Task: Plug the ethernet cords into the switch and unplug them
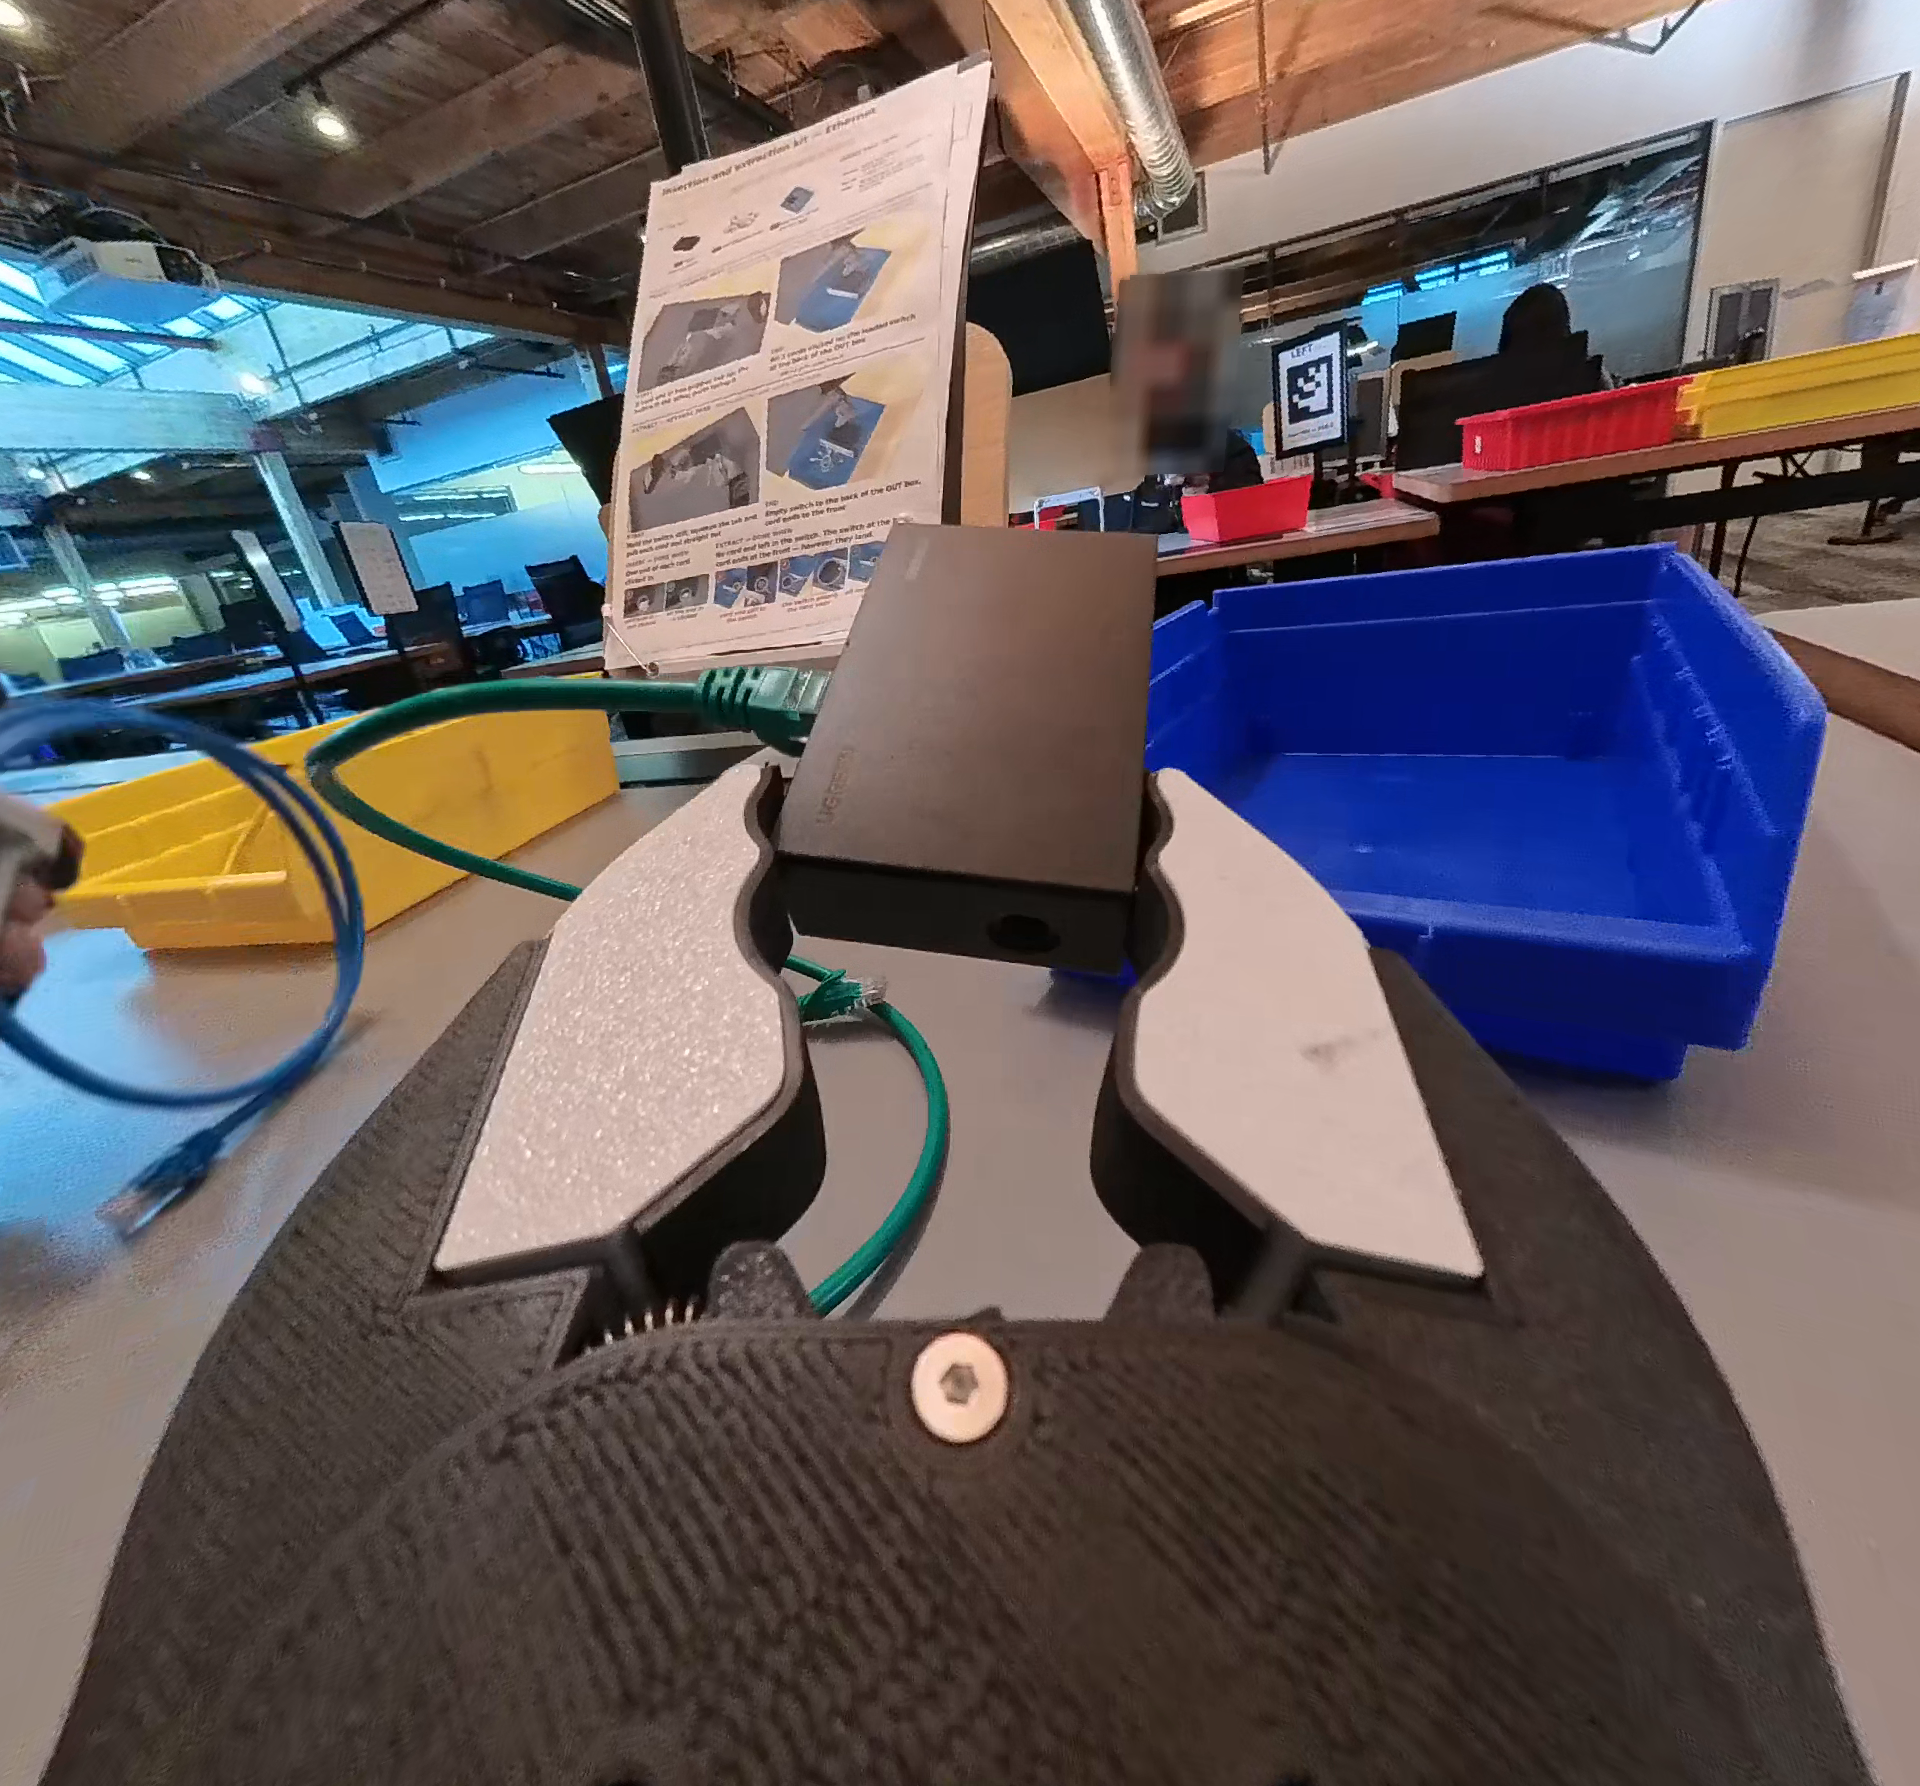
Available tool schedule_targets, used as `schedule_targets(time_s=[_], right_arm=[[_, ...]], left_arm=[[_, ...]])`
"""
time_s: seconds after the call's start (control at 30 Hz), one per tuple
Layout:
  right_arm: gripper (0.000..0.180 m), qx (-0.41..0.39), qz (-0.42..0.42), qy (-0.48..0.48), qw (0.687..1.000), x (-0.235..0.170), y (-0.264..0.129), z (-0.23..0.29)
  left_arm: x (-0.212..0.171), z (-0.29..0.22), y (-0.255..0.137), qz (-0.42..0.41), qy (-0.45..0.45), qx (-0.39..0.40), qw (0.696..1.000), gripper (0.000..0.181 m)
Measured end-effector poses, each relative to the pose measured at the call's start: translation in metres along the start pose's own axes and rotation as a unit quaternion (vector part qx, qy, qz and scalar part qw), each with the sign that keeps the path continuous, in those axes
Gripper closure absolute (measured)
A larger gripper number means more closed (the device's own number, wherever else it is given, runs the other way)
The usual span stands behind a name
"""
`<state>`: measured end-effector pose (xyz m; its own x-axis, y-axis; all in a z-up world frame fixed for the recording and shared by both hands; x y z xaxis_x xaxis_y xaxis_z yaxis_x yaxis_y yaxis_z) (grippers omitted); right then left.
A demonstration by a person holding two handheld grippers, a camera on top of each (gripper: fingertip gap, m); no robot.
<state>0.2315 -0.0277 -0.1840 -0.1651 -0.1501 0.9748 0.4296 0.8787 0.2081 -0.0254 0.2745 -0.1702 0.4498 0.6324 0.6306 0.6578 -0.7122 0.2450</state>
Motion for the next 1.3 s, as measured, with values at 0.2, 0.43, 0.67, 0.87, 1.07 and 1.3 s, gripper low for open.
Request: schedule_targets(time_s=[0.2,0.43,0.67,0.87,1.07,1.3], right_arm=[[0.115,-0.002,0.000,0.007,1.000,-0.001,0.001,-0.002],[0.115,0.001,0.000,0.000,1.000,0.000,0.002,0.000],[0.115,0.002,-0.001,0.001,1.000,0.000,0.001,-0.001],[0.115,0.003,-0.002,0.003,1.000,0.000,0.001,-0.001],[0.115,0.003,-0.002,0.004,1.000,0.000,0.001,-0.001],[0.115,-0.002,-0.005,0.010,1.000,0.000,0.001,-0.003]], left_arm=[[-0.015,0.003,-0.015,0.001,0.006,0.030,1.000,0.176],[-0.009,-0.004,0.011,0.038,0.042,0.060,0.997,0.176],[-0.002,-0.016,0.044,0.062,0.181,0.095,0.977,0.176],[-0.022,-0.008,0.051,0.149,0.254,0.114,0.949,0.176],[-0.028,-0.010,0.047,0.231,0.231,0.131,0.936,0.176],[0.017,-0.030,0.063,0.303,0.054,0.412,0.858,0.175]])
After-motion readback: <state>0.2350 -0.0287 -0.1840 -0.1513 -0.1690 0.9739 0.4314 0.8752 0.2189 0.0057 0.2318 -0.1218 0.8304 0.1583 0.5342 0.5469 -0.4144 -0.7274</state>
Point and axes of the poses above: each gripper's, where its closed fingertips meet, y out along the fingers, x out of its top, z = x × y across the jaws, the point moved 7 cm from there along -y, back along the fingers, and after that the axes turned 15 degrees about -y, right-handed, at the moved point
